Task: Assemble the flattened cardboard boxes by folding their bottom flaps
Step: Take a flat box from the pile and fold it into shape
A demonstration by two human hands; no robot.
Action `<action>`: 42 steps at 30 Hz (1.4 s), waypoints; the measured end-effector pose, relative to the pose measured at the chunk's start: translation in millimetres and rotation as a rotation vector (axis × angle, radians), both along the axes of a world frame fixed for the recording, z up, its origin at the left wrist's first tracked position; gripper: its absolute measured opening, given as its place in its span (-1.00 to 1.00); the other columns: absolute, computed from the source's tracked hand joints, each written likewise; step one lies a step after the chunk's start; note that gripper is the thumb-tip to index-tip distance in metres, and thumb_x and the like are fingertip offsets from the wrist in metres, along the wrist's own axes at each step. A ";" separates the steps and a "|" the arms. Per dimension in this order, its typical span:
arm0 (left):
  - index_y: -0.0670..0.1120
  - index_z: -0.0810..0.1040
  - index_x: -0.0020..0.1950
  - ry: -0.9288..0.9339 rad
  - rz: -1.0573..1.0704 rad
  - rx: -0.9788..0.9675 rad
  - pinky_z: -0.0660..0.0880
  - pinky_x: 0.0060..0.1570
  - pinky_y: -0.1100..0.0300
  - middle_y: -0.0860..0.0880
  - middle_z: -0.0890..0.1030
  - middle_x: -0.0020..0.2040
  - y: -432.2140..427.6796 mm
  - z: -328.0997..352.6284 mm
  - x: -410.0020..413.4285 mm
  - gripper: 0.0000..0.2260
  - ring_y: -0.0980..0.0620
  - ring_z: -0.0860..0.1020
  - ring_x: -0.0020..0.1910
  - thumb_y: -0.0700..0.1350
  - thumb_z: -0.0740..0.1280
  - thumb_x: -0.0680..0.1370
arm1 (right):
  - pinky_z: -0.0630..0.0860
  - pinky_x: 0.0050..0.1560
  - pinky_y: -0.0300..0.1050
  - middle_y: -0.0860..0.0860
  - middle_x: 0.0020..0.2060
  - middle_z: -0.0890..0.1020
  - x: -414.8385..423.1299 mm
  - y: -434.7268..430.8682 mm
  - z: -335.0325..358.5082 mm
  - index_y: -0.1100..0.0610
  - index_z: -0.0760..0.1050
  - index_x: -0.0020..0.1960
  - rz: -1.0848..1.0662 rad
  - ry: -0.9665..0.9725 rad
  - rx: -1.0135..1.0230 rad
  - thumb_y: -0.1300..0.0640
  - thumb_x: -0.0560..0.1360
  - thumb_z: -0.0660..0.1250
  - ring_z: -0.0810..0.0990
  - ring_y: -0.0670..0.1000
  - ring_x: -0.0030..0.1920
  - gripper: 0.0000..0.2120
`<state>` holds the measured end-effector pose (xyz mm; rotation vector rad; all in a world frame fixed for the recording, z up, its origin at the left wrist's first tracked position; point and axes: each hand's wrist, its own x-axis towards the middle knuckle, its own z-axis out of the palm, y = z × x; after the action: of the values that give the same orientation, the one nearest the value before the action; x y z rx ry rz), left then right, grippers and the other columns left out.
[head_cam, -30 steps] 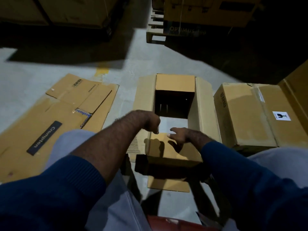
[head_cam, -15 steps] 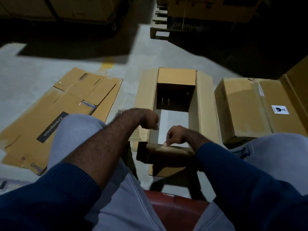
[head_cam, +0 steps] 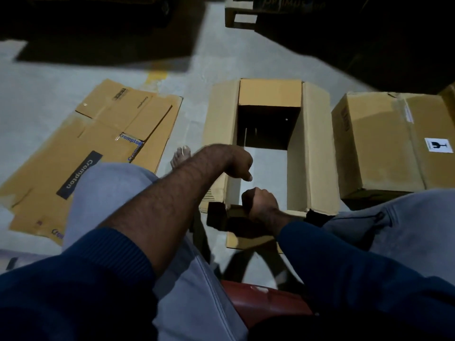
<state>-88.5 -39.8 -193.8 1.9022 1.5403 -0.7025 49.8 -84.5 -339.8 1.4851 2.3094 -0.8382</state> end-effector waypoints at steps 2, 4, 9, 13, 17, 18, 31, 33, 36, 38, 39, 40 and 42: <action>-0.11 0.51 0.38 -0.001 -0.001 -0.008 0.38 0.04 0.10 -0.08 0.56 0.31 0.1 -0.2 0.9 -0.59 -0.07 0.52 0.26 0.14 0.23 0.68 | 0.64 0.02 0.00 0.00 -0.12 0.62 1.3 -0.1 1.5 -0.01 0.61 -0.05 0.015 0.006 0.012 0.21 0.47 0.46 0.63 0.05 -0.06 -0.86; -0.12 0.51 0.39 -0.001 -0.003 -0.012 0.38 0.05 0.10 -0.08 0.56 0.31 0.5 -0.6 0.3 -0.59 -0.07 0.51 0.27 0.14 0.23 0.68 | 0.64 0.02 0.00 -0.01 -0.10 0.62 7.6 2.9 2.3 -0.01 0.63 -0.03 0.043 0.018 -0.025 0.21 0.50 0.43 0.62 0.04 -0.04 -0.87; -0.12 0.54 0.33 0.016 -0.008 -0.033 0.43 0.04 0.08 -0.09 0.59 0.25 3.5 -3.2 1.2 -0.60 -0.08 0.55 0.20 0.14 0.24 0.67 | 0.58 -0.01 -0.06 -0.04 -0.02 0.61 40.9 18.0 15.8 0.00 0.60 0.11 0.196 -0.051 -0.100 0.14 0.47 0.52 0.58 -0.02 -0.03 -0.76; -0.14 0.57 0.30 0.008 -0.003 -0.041 0.46 0.07 0.07 -0.11 0.62 0.23 7.2 -2.6 3.8 -0.60 -0.10 0.58 0.21 0.14 0.24 0.67 | 0.62 -0.02 -0.03 -0.04 -0.11 0.62 75.9 25.5 22.1 0.04 0.58 -0.03 0.123 -0.200 -0.072 0.17 0.41 0.59 0.60 -0.02 -0.10 -0.77; -0.14 0.57 0.30 0.014 -0.011 -0.039 0.47 0.11 0.06 -0.12 0.63 0.22 8.2 -5.6 2.9 -0.59 -0.10 0.58 0.20 0.15 0.24 0.67 | 0.65 0.02 0.03 0.03 -0.07 0.65 89.3 20.0 17.8 0.08 0.62 -0.04 0.118 -0.255 0.016 0.24 0.44 0.54 0.62 0.05 -0.07 -0.84; -0.14 0.57 0.30 0.011 -0.006 -0.039 0.47 0.10 0.06 -0.12 0.62 0.22 7.5 -5.9 2.5 -0.59 -0.10 0.58 0.20 0.16 0.24 0.67 | 0.64 0.02 0.03 0.05 -0.04 0.65 88.1 18.0 17.7 0.07 0.63 -0.02 0.120 -0.267 0.055 0.25 0.48 0.47 0.62 0.08 -0.05 -0.87; -0.15 0.52 0.36 -0.009 0.085 -0.061 0.51 0.20 0.01 -0.09 0.58 0.28 16.4 -31.8 -6.9 -0.57 -0.09 0.57 0.20 0.14 0.26 0.66 | 0.61 0.06 -0.06 0.01 0.05 0.65 74.9 49.0 17.8 0.03 0.63 0.02 0.101 -0.289 -0.191 0.12 0.33 0.65 0.60 0.04 0.03 -0.68; -0.16 0.51 0.38 -0.006 0.123 -0.011 0.47 0.13 0.07 -0.10 0.57 0.29 17.8 -33.8 -7.1 -0.56 -0.09 0.55 0.23 0.13 0.26 0.67 | 0.56 0.18 -0.07 -0.01 0.19 0.62 73.0 63.7 25.6 0.04 0.63 0.20 0.051 -0.200 -0.266 0.04 0.34 0.66 0.59 0.05 0.16 -0.53; -0.16 0.48 0.39 -0.054 0.283 0.110 0.43 0.00 0.11 -0.11 0.56 0.24 19.7 -44.9 -11.6 -0.60 -0.10 0.54 0.18 0.05 0.31 0.66 | 0.50 0.21 -0.06 0.06 0.29 0.58 76.2 86.8 33.0 0.08 0.58 0.33 -0.197 0.006 -0.169 0.03 0.43 0.60 0.57 0.09 0.25 -0.50; -0.13 0.46 0.41 -0.074 0.454 0.182 0.50 0.03 0.09 -0.14 0.55 0.27 23.8 -61.5 -20.7 -0.60 -0.12 0.55 0.18 0.02 0.34 0.63 | 0.54 0.18 -0.04 0.10 0.29 0.58 84.7 101.5 26.9 0.06 0.55 0.36 -0.373 0.089 -0.031 0.03 0.45 0.58 0.59 0.12 0.22 -0.49; -0.12 0.45 0.40 -0.074 0.541 0.208 0.54 0.06 0.05 -0.16 0.55 0.28 26.6 -71.8 -25.8 -0.60 -0.14 0.56 0.17 0.01 0.35 0.61 | 0.57 0.16 -0.01 0.11 0.29 0.58 89.3 107.3 23.4 0.04 0.53 0.37 -0.462 0.121 0.025 0.01 0.45 0.57 0.59 0.13 0.20 -0.47; -0.11 0.45 0.38 -0.072 0.621 0.230 0.58 0.08 0.00 -0.17 0.55 0.26 29.3 -80.3 -29.7 -0.60 -0.16 0.57 0.14 -0.01 0.36 0.59 | 0.59 0.17 0.04 0.11 0.30 0.56 94.0 111.9 20.5 0.02 0.50 0.40 -0.536 0.128 0.073 -0.01 0.44 0.57 0.58 0.15 0.20 -0.43; -0.10 0.41 0.38 -0.056 0.751 0.252 0.59 0.09 -0.07 -0.19 0.51 0.27 35.9 -95.2 -32.3 -0.58 -0.19 0.55 0.15 -0.01 0.38 0.57 | 0.56 0.21 0.15 0.12 0.34 0.50 102.4 119.9 12.8 0.00 0.42 0.46 -0.608 0.087 0.173 -0.08 0.44 0.55 0.49 0.19 0.30 -0.35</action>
<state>-120.8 -3.9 -289.0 1.3041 2.1792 -0.1215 152.2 35.4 -327.0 2.3276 2.0391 -0.8658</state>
